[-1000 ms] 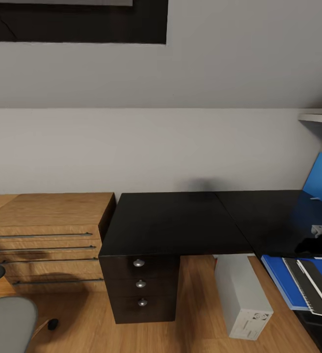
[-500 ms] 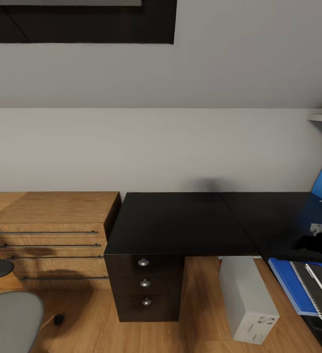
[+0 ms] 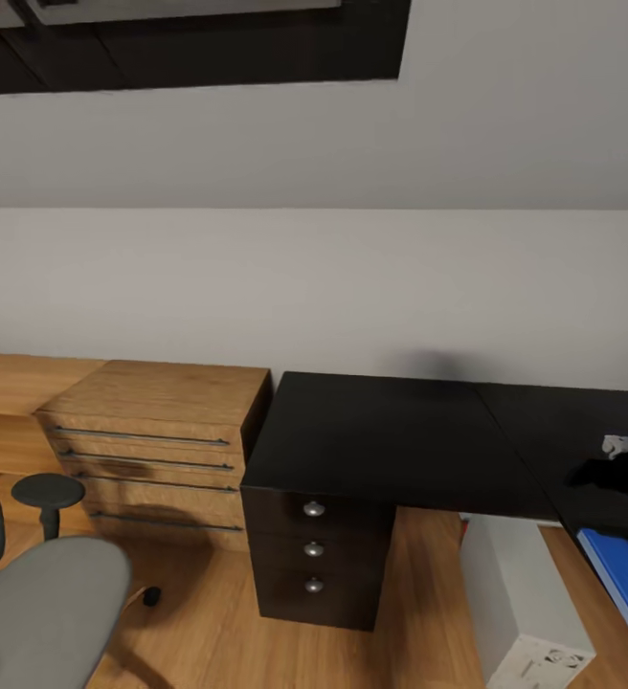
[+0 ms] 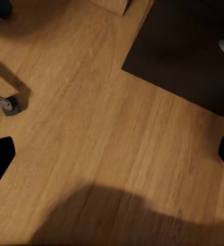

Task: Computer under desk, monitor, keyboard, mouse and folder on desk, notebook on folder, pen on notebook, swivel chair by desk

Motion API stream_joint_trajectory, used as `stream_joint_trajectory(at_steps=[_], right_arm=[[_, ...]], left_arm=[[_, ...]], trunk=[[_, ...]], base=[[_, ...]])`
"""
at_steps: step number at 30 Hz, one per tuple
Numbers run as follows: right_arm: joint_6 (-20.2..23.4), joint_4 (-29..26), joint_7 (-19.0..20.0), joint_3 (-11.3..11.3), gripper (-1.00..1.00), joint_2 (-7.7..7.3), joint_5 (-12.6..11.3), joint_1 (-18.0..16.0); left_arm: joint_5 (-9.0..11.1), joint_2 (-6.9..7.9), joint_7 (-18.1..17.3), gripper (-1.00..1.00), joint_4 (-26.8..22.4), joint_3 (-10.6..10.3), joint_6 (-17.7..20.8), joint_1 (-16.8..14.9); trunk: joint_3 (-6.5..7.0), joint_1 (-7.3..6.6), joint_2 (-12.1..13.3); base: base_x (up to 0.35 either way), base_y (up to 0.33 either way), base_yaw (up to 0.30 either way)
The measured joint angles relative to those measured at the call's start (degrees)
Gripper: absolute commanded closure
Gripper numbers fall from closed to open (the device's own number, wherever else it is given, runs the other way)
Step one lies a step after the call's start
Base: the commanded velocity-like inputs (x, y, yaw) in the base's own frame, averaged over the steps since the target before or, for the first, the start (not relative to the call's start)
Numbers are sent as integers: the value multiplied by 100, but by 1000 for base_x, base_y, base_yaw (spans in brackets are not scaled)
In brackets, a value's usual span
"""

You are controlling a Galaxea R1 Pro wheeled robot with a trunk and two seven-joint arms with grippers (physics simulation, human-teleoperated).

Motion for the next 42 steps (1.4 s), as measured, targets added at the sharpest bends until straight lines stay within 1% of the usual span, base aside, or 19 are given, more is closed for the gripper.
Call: stream_joint_trajectory(at_steps=[10, 17, 29, 36, 40, 41, 42], right_arm=[[-14, 3, 0, -9, -100, 1, 6, 2], [-15, 3, -1, -3, -100, 11, -1, 4], [-20, 11, -7, -4, -100, 42, -2, 6], [-21, 14, -8, -7, -100, 91, 0, 7], [-153, 68, -7, -15, -100, 152, -12, 7], [-244, 116, -9, -17, -100, 220, -14, 7], [-503, 350, -15, -23, -100, 405, -26, 7]], left_arm=[[-4, 1, 0, -100, 0, 1, -2, 0], [-1, 7, 0, -100, -1, 7, -2, -1], [-3, 8, 0, -100, 0, 8, -2, -3], [-3, 8, 0, -100, 0, 8, -2, -3], [-3, 8, 0, -100, 1, 8, -2, -2], [-3, 8, 0, -100, 1, 8, -2, -2], [-2, 8, 0, -100, 1, 8, -2, -3]], trunk=[[-33, 0, 0], [-58, 2, 0], [-69, 2, 1], [-69, 2, 1], [-69, 2, 1], [-69, 2, 1], [-70, 2, 1]], base=[[-8, 1, 265], [-153, 117, 207], [-233, 225, 39], [-246, 246, 2], [-243, 238, 0], [-196, 172, 0], [-176, 153, 0]])
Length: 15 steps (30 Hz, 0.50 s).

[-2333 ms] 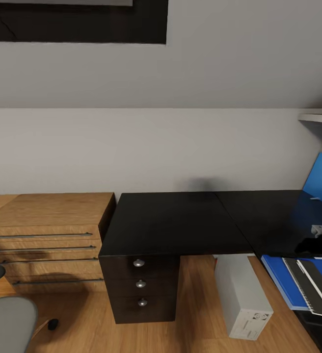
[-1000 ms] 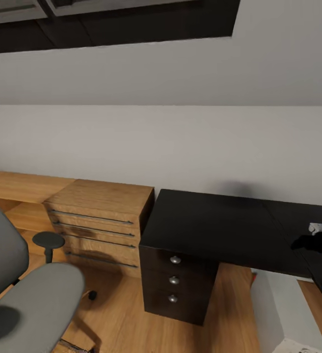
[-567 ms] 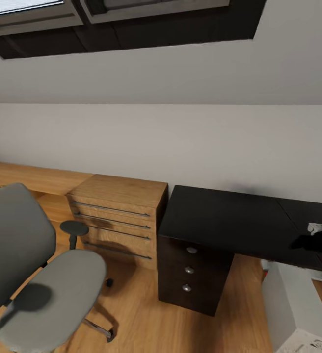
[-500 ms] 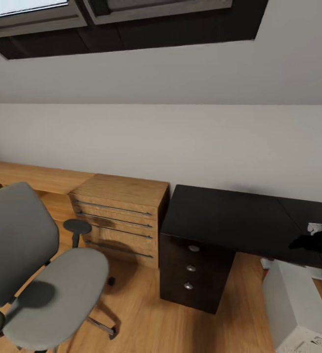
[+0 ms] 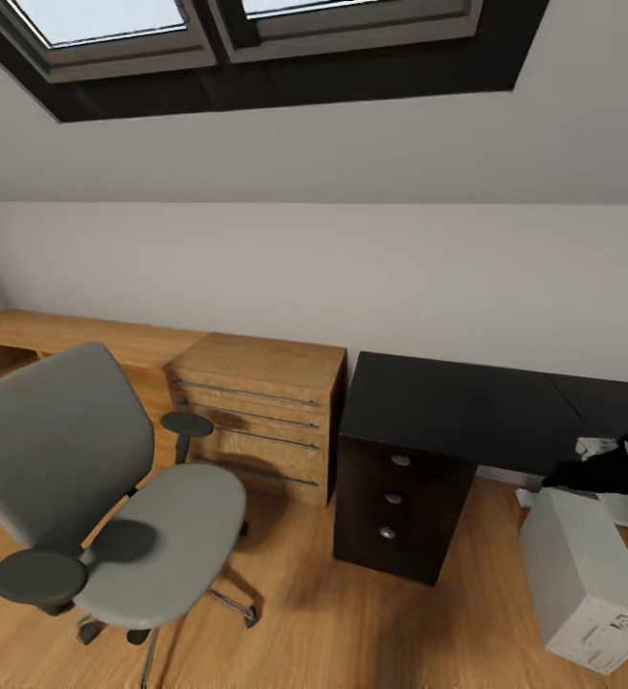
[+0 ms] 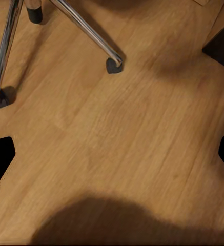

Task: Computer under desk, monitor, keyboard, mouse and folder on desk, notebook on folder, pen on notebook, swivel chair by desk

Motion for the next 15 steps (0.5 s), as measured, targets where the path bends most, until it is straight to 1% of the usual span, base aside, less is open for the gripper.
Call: stream_joint_trajectory(at_steps=[3, 5, 10, 12, 13, 14, 15], right_arm=[[-290, 246, -4, 4, -100, 169, 10, -3], [-530, 425, -8, 1, -100, 319, 7, -3], [-1299, 999, -82, -8, -100, 783, 11, -5], [-1610, 1211, -154, -10, -100, 941, 13, -6], [-1858, 1340, -244, -17, -100, 1071, 3, -2], [-1957, 1386, -292, -14, -100, 1135, -12, 1], [-1961, 1388, -293, -10, -100, 1137, -11, 1]], left_arm=[[4, 0, 0, -100, 0, -2, 0, 1], [5, 0, 0, -100, 1, -3, 0, 1], [6, 0, 0, -100, 1, -1, 0, 1], [6, 0, 0, -100, 1, 0, 0, 1], [6, 0, 0, -100, 2, 0, 0, 1], [6, 0, 0, -100, 1, 0, 0, 1], [7, 0, 0, -100, 1, 0, 0, 2]], trunk=[[0, -1, 0], [0, -1, 0], [0, -2, -1], [0, -2, -1], [0, -2, -1], [0, -2, -1], [0, -2, -1]], base=[[-122, 106, 0], [-69, 60, 0], [-33, 29, 0], [-13, 11, 0], [-8, 7, 0], [-8, 7, 0], [-3, 3, 0]])
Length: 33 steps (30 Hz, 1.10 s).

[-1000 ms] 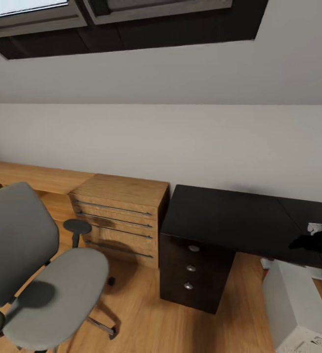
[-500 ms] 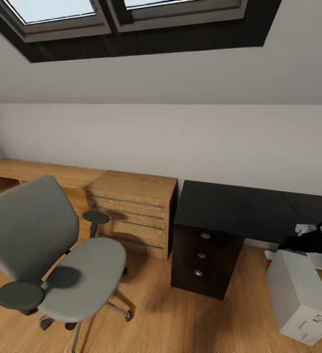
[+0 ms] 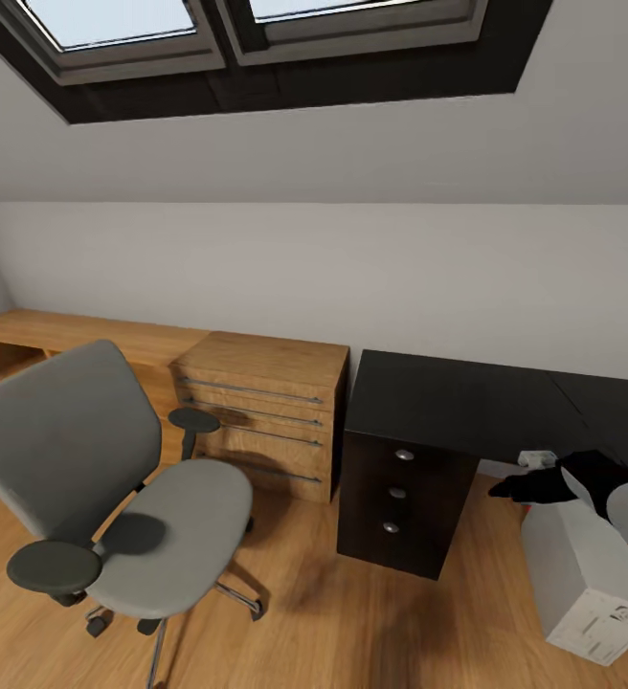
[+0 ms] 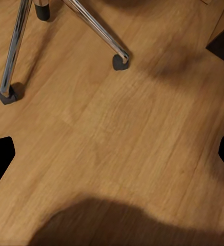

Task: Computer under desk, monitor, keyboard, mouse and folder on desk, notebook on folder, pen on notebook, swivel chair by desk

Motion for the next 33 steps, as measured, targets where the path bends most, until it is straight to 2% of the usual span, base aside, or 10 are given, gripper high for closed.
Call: stream_joint_trajectory(at_steps=[1, 6, 7, 8, 11, 12, 17, 23, 27, 33], right_arm=[[-237, 95, -176, -12, -100, 199, -237, 74], [-653, 144, -654, 3, -100, 487, -869, 454], [-955, 152, -899, 12, -100, 608, -1137, 659], [-1527, 158, -1258, 13, -100, 804, -1489, 983], [-2141, 161, -1564, 14, -100, 1015, -1726, 1342], [-2488, 162, -1727, 18, -100, 1121, -1813, 1568], [-3199, 162, -2098, 14, -100, 1343, -1959, 2122], [-3826, 163, -2412, 18, -100, 1603, -2104, 2599], [-4270, 161, -2491, 24, -100, 1700, -2161, 2942], [-5055, 162, -2540, 35, -100, 1765, -2200, 3349]], left_arm=[[0, 0, 0, -100, 1, 0, 0, -1], [6, 0, 2, -100, 0, 0, 3, 0], [7, 0, 4, -100, -1, -2, 5, 0], [8, 0, 6, -100, 0, -5, 10, 0], [8, 0, 8, -100, -1, -8, 14, 0], [9, 0, 11, -100, -1, -10, 16, 0], [9, -4, 18, -100, 3, -14, 21, 0], [6, -17, 45, -100, 11, -20, 36, 0], [14, -29, 141, -100, 20, -27, 31, 0], [19, -42, 268, -100, 27, -35, 23, 0]], trunk=[[0, 0, 1], [-1, 0, 0], [-1, 0, 0], [-1, 0, 1], [-1, 0, 0], [-2, 0, 0], [-1, 0, 0], [-1, 0, 0], [-1, 0, 0], [0, 0, 0]], base=[[-3, 2, 0], [-1, 1, 0], [0, 0, 0], [0, 0, 0], [0, 0, 0], [0, 0, 0], [0, 0, 0], [0, 0, 0], [0, 0, 0], [0, 0, 0]])
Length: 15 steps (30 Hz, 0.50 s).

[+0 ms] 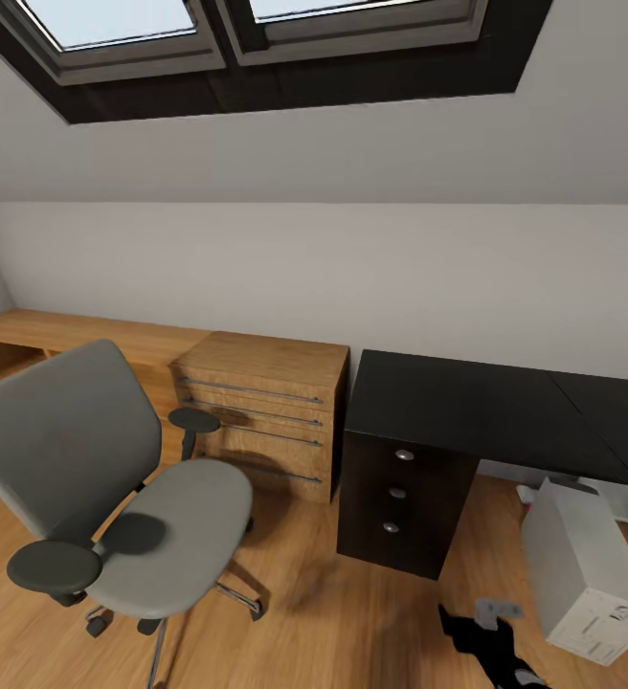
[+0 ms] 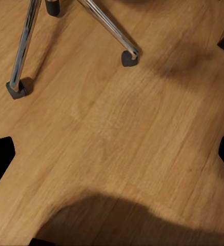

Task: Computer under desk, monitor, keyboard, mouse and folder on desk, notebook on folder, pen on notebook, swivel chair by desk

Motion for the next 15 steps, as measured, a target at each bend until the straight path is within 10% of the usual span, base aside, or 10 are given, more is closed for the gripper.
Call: stream_joint_trajectory(at_steps=[15], right_arm=[[-830, -1, -16, 15, -100, 185, 4, 642]], left_arm=[[2, -6, 5, -100, 234, -2, -18, 0]], trunk=[[0, 0, 0]], base=[[0, 0, 0]])
